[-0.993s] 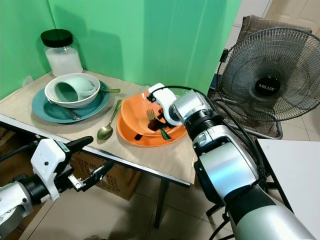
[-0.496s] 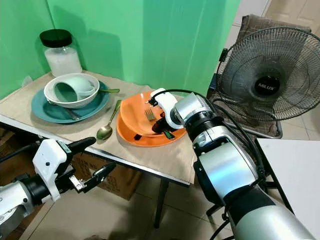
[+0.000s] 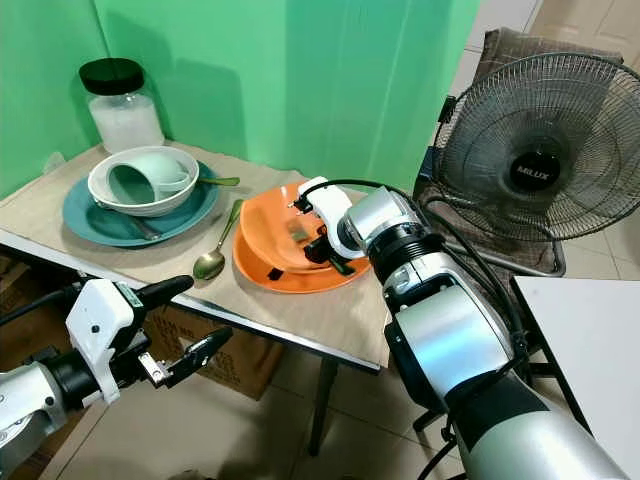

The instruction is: Setting the table

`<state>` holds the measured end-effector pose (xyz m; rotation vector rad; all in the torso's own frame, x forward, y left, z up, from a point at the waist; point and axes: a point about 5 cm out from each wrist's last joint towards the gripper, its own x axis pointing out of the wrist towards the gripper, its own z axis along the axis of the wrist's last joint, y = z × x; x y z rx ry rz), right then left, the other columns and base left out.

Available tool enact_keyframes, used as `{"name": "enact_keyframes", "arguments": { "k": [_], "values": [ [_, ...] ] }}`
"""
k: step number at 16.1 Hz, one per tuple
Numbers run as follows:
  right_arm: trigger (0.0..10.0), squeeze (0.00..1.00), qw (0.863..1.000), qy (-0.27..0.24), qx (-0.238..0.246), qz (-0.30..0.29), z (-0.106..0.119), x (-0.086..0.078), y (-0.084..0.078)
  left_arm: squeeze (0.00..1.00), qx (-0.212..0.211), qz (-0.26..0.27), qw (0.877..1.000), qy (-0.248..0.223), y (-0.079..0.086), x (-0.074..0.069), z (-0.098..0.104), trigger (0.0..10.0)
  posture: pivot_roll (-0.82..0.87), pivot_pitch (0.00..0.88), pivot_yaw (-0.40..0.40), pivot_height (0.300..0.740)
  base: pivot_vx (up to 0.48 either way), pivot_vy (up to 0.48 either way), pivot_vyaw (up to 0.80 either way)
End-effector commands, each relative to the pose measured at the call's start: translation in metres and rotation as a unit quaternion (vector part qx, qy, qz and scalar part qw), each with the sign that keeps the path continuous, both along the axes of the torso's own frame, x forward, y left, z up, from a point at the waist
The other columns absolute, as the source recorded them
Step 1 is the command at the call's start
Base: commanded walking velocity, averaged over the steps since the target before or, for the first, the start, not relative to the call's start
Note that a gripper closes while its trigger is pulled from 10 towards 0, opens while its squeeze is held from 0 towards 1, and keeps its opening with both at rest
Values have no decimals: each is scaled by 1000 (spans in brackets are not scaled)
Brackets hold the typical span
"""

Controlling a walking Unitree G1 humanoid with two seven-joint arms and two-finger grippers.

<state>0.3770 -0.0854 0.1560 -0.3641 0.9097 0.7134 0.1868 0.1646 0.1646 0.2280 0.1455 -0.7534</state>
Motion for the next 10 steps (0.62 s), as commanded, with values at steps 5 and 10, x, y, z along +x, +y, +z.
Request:
{"name": "enact_keyframes", "arguments": {
  "k": [5,10],
  "values": [
    [0,0,1000,-2,13,-3,3,1,-1,0,6,-5,1000,2,2,3,-1,10000,-43,25,-44,740,0,0,0],
    [0,0,999,-17,44,-20,12,5,-1,0,10,0,1000,-5,5,8,1,10000,-43,18,-39,740,0,0,0]
  ]
}}
